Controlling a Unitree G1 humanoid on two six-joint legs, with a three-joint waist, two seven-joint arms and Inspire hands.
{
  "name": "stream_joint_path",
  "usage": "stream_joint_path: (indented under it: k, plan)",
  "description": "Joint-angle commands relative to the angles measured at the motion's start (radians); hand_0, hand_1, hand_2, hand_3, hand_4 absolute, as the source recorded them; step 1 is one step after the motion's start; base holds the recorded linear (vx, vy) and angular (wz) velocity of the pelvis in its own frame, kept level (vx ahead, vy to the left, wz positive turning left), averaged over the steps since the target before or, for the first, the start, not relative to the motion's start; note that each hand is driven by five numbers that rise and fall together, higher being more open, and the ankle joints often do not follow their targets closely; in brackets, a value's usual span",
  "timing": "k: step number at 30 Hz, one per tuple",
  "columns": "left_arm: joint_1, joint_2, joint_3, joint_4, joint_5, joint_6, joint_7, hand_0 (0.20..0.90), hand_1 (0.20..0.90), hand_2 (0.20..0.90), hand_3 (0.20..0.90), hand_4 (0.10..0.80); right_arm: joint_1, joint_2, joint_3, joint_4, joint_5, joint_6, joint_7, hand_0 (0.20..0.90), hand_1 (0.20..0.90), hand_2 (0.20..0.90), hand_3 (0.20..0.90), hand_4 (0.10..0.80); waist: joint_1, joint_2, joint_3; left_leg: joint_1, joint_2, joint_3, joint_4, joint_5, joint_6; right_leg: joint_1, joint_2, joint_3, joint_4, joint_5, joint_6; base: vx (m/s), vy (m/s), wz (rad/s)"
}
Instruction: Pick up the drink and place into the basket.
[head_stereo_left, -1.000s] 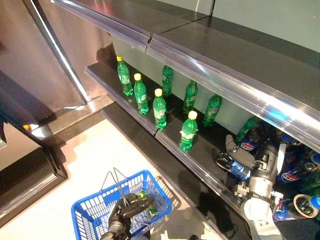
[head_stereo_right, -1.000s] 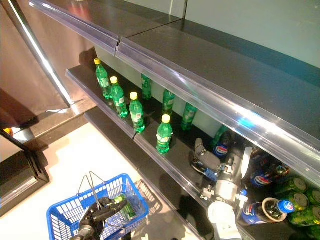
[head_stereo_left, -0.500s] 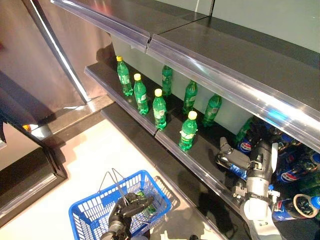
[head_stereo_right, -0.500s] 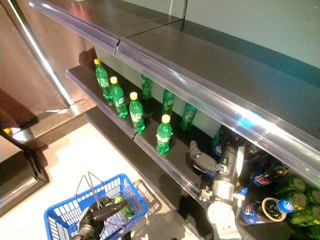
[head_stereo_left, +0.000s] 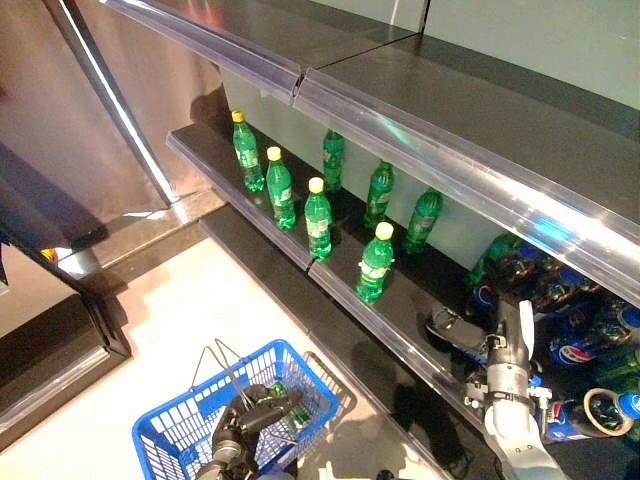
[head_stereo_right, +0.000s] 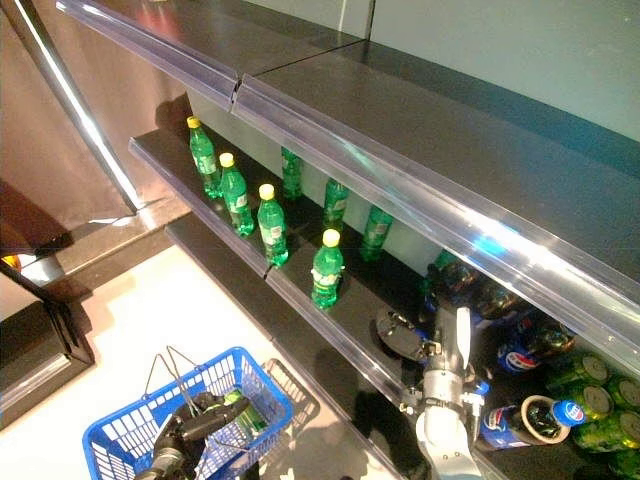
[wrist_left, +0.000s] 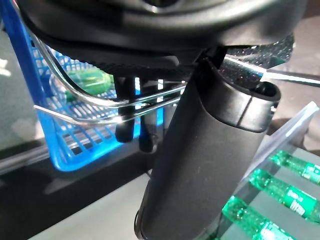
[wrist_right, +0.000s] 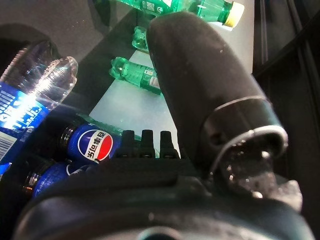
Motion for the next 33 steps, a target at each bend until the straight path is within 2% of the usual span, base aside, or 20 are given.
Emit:
stream_joint_path:
  k: [1, 8, 22, 33]
  plan:
    - [-0.12, 0.044, 0.082, -0.223, 0.058, -0.141, -0.112, 0.3, 0.3, 0.3, 0.2, 0.1, -0.104, -0.063, -0.018, -0.038, -0.026, -0.084, 0.01, 0.9, 0.9, 0.9, 0.9, 0.8, 0.03, -0.022, -0.017, -0.016, 0.055, -0.023, 0.204, -0.14, -0.046, -0.105, -0.082, -0.011, 0.043, 0.157, 0.069, 0.0, 0.0, 0.0]
    - [-0.144, 0.081, 0.087, -0.295, 0.092, -0.169, -0.131, 0.3, 0.3, 0.3, 0.2, 0.1, -0.125, -0.069, -0.016, 0.008, -0.018, -0.092, -0.009, 0.9, 0.9, 0.9, 0.9, 0.8, 0.045, -0.03, 0.026, -0.059, 0.066, -0.031, 0.251, -0.14, -0.052, -0.129, -0.094, -0.021, 0.065, 0.164, 0.08, 0.003, -0.011, 0.0]
    - [-0.123, 0.115, 0.112, -0.35, 0.09, -0.132, -0.119, 0.3, 0.3, 0.3, 0.2, 0.1, -0.125, -0.129, -0.012, 0.099, -0.027, -0.075, 0.049, 0.9, 0.9, 0.9, 0.9, 0.8, 0.076, -0.046, 0.072, -0.107, 0.096, -0.061, 0.311, -0.13, -0.069, -0.115, -0.089, -0.028, 0.068, 0.169, 0.089, 0.041, -0.052, 0.03]
    - [-0.08, 0.161, 0.164, -0.362, 0.088, -0.097, -0.147, 0.3, 0.3, 0.3, 0.2, 0.1, -0.115, -0.199, -0.061, 0.183, -0.095, 0.037, 0.035, 0.9, 0.9, 0.9, 0.9, 0.8, 0.101, -0.064, 0.093, -0.134, 0.129, -0.073, 0.367, -0.127, -0.086, -0.083, -0.081, -0.041, 0.063, 0.176, 0.095, 0.061, -0.078, 0.01]
